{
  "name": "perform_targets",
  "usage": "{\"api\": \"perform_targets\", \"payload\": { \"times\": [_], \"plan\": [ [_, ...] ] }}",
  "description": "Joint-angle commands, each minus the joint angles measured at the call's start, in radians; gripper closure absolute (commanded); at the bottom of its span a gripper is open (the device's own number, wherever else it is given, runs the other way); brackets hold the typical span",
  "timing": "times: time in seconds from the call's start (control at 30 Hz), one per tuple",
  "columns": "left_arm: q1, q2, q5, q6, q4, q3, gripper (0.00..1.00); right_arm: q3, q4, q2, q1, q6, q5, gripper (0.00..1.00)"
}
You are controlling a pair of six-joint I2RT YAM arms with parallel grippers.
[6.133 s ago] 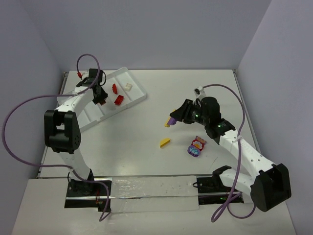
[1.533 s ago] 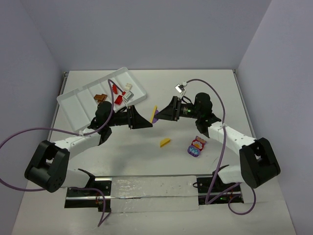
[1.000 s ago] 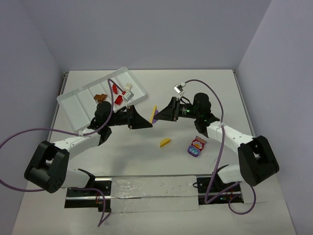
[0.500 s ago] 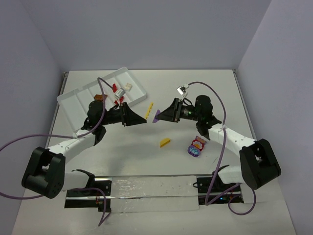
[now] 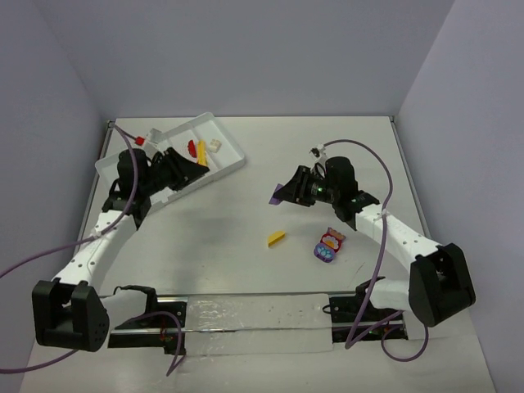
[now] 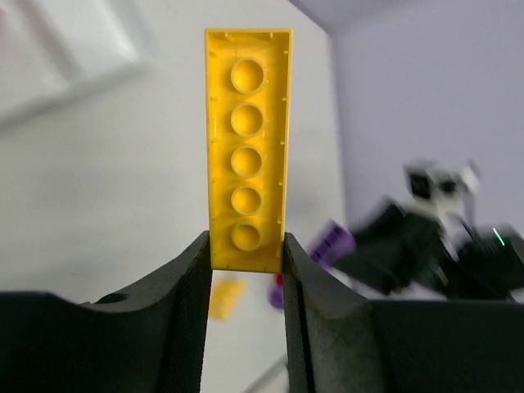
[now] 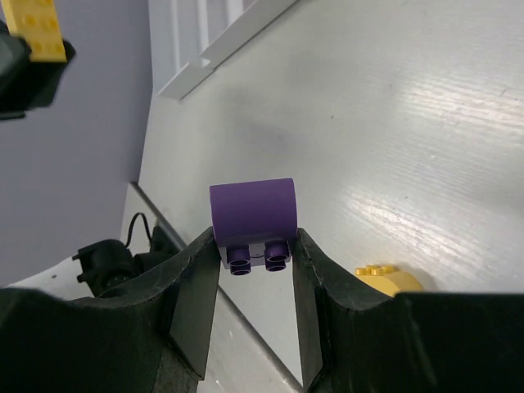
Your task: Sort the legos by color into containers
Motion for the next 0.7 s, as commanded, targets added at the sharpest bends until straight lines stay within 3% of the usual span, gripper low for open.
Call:
{"api": "perform_targets", "payload": {
  "times": [0.0, 0.1, 0.3, 0.67],
  "plan": [
    [0.125, 0.051, -0.521, 0.149, -0.491, 0.167, 1.0, 0.059, -0.071, -0.043, 0.003, -0.061, 0.076, 1.0],
    [0.16, 0.086, -0.653, 0.185, -0.528, 0.178, 1.0, 0.065, -0.08, -0.045, 0.005, -0.073, 0.078, 1.0],
    [0.258, 0.21, -0.712, 0.214, -0.544, 0.235, 1.0, 0.042, -0.051, -0.044, 0.012, -0.07, 0.048, 1.0],
    [0.279, 0.371, -0.904, 0.242, -0.584, 0.317, 1.0, 0.03, -0.066, -0.059, 0.013, -0.1, 0.055, 1.0]
  ]
}}
